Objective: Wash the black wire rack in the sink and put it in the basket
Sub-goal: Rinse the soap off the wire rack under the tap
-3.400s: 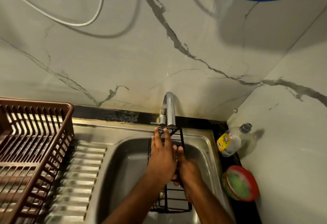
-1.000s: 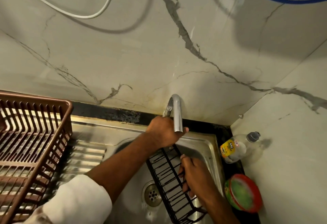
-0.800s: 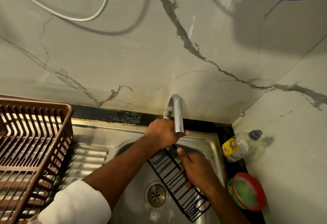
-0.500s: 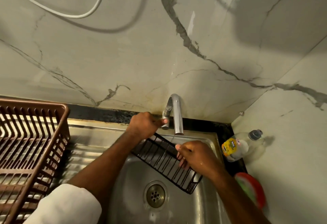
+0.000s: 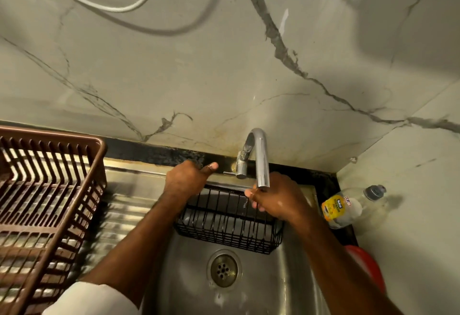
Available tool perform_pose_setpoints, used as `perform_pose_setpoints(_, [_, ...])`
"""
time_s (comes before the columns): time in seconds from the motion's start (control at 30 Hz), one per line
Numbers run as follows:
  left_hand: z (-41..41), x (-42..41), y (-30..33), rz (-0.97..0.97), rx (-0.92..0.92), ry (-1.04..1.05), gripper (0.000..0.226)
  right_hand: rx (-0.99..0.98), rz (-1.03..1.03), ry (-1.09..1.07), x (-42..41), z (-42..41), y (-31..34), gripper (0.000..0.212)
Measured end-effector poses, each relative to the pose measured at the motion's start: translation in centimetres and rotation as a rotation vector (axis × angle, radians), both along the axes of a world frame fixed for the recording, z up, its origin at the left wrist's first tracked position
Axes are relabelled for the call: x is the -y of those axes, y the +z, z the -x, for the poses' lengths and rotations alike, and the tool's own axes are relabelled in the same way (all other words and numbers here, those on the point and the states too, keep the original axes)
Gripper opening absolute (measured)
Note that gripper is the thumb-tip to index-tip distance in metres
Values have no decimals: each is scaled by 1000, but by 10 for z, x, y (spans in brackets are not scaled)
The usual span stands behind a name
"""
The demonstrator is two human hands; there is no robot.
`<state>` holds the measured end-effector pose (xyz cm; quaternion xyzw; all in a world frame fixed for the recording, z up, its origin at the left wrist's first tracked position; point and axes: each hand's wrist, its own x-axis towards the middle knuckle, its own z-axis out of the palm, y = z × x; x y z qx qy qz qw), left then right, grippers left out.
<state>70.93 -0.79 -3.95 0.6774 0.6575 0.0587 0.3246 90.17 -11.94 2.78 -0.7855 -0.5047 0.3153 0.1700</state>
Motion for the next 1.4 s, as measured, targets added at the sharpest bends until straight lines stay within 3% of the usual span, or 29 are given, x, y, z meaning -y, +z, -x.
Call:
perform_pose_setpoints(0.1, [-7, 8, -8, 35, 50, 68, 66, -74, -73, 7, -9, 10, -8, 29])
perform_pose_setpoints(0.23, [8, 11, -12, 84, 102, 129, 60, -130, 2, 61, 0, -13, 1, 21])
perform_pose_setpoints(0.4, [24, 14, -22, 159, 197, 183, 63, -428, -51, 97, 17, -34, -5, 18])
perform_pose_setpoints(0.47, [24, 18, -21, 191, 305, 220, 58, -691, -108, 3, 23, -34, -7, 21])
perform_pose_setpoints(0.53, [27, 23, -21, 205, 423, 265, 48, -792, -155, -66, 26, -33, -7, 31])
perform_pose_setpoints(0.63, [29, 38, -22, 166, 459, 223, 49, -734, -186, -99, 25, -22, -11, 14])
perform_pose_setpoints(0.7, [23, 51, -20, 138, 492, 119, 54, -677, -202, -96, 21, -8, -11, 17])
perform_pose_setpoints(0.83, [-18, 79, 1, 170, 892, -208, 52, -659, -229, -47, 13, 16, -9, 25])
perform_pose_setpoints(0.9, [-30, 81, 6, 174, 999, -196, 48, -635, -177, -23, 13, 12, -8, 31])
perform_pose_setpoints(1.0, [-32, 78, 5, 244, 1118, -174, 45, -622, -50, 89, 18, -5, -5, 19])
perform_pose_setpoints(1.13, [-35, 78, 4, 271, 1127, -150, 40, -584, -29, 206, 23, -14, -2, 12])
perform_pose_setpoints(1.4, [-39, 74, -2, 383, 1143, -156, 26, -524, -54, 121, 31, -17, -3, 11])
